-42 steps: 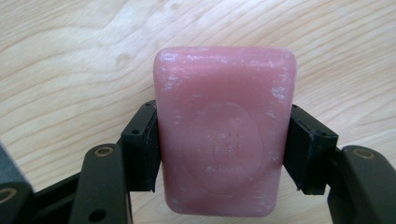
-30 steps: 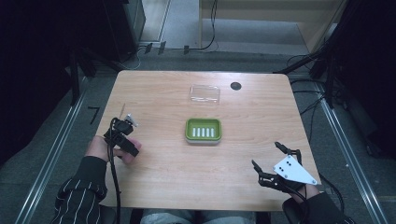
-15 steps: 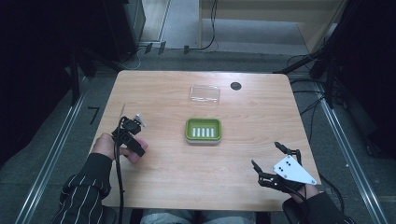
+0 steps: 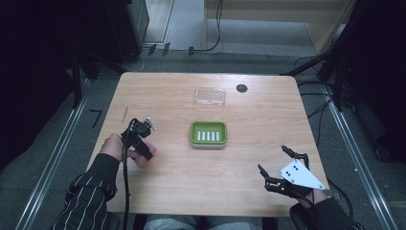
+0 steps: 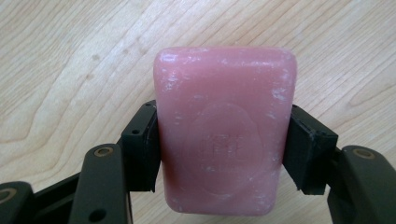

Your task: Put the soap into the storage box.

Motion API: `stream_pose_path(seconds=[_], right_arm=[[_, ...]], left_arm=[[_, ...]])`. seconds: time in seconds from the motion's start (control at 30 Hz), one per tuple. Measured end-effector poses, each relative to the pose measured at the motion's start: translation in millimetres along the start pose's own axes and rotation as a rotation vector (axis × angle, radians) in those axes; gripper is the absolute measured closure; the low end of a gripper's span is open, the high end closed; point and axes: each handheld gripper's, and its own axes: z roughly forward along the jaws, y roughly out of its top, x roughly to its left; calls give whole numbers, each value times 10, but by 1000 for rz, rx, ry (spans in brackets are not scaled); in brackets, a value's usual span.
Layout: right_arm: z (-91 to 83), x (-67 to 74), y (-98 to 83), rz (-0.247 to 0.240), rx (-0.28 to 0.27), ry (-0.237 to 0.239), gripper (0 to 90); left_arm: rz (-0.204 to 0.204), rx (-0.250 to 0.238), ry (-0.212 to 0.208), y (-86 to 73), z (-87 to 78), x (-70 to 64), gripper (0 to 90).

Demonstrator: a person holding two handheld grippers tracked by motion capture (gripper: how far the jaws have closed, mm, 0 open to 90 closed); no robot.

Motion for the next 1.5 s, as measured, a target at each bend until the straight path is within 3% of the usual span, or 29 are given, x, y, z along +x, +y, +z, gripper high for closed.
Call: stream_pose_path(seconds=[0.6, 1.27, 1.5], right_arm=[[6, 4, 1, -7, 5, 2, 131], [10, 10, 1, -8, 11, 2, 131], [11, 12, 2, -8, 13, 2, 131]], left_arm=[[70, 23, -3, 155, 2, -30, 386], [112, 9, -21, 271, -74, -42, 387], [148, 13, -27, 338, -77, -88, 387]])
